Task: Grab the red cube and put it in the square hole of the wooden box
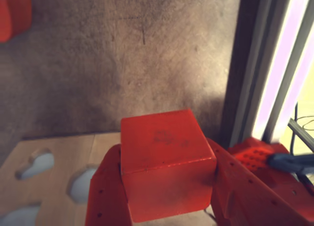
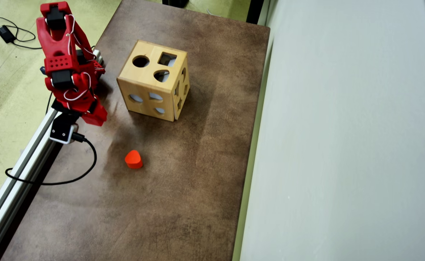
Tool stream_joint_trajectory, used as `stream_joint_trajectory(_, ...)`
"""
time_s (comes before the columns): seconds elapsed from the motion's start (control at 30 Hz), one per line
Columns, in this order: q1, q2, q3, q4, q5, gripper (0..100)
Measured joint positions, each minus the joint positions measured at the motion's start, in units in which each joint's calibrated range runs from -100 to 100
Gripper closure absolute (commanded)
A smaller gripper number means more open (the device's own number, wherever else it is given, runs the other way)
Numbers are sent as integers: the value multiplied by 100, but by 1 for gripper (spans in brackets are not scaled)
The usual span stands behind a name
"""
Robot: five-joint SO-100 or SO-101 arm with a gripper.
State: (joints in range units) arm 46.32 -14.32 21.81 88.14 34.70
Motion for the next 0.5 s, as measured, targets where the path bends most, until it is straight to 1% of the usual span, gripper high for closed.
stream_joint_trajectory(0.3, 0, -1441, 0, 775, 0, 98)
stream_joint_trajectory(0.5, 0, -2263, 0, 888, -20, 98)
